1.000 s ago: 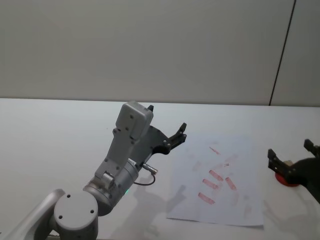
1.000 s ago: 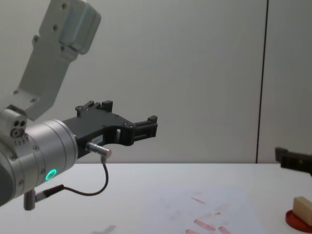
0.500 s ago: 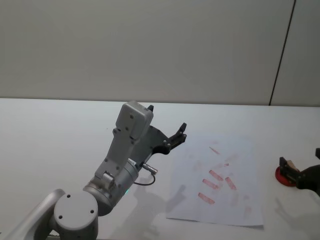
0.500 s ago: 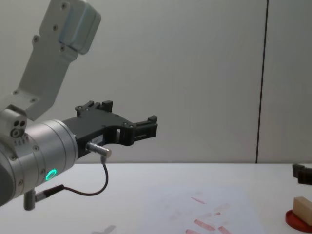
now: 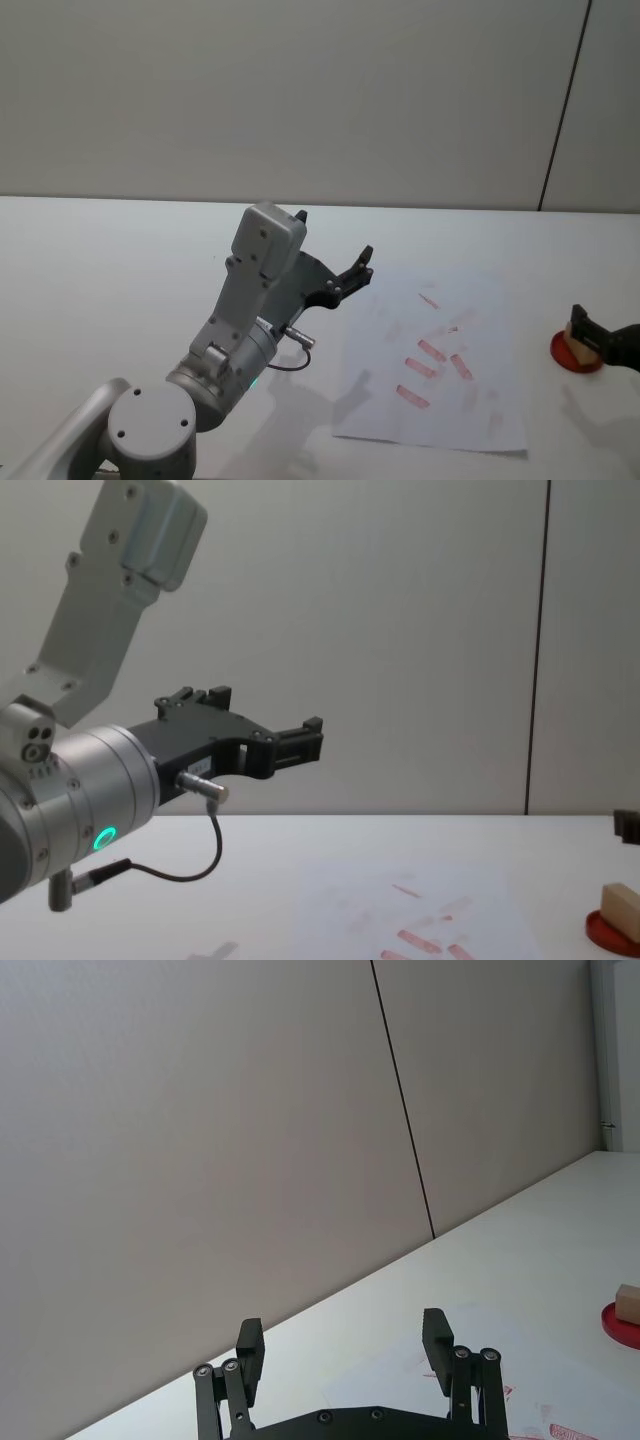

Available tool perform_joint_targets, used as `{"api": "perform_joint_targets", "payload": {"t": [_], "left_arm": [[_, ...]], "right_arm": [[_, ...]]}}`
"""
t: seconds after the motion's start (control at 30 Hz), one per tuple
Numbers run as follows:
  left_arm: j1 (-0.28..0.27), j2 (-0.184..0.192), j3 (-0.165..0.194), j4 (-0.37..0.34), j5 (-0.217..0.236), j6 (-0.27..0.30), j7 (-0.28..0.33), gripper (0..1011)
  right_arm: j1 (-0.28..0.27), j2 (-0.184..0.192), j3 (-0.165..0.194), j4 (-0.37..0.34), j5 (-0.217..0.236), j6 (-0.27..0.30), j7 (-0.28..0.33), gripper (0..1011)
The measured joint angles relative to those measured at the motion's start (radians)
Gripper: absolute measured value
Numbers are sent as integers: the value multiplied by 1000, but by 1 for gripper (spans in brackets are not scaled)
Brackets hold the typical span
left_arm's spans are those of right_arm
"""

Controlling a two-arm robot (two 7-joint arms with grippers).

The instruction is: Use the one hand to pick up the stamp and affix it onto the A4 paper.

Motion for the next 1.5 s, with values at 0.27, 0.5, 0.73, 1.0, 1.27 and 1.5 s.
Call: {"api": "perform_joint_targets", "payload": {"t": [0.27, 0.5, 0.73, 1.0, 1.27, 1.5], "left_arm": [[0, 0, 0, 0, 0, 0, 0, 1002], [0, 0, 0, 0, 0, 0, 0, 1002], [0, 0, 0, 0, 0, 0, 0, 1002], [0, 0, 0, 0, 0, 0, 0, 1002], [0, 0, 0, 0, 0, 0, 0, 1002], [0, 0, 0, 0, 0, 0, 0, 1002]], "right_arm": [[27, -10, 5, 18, 13, 68, -18, 1001], [57, -21, 4, 41, 1, 120, -25, 1001], [80, -31, 2, 62, -11, 155, -25, 1001], [105, -44, -2, 97, -23, 184, -23, 1001], [135, -58, -5, 142, -35, 198, -16, 1001], [159, -69, -8, 178, -48, 203, -7, 1001]]}}
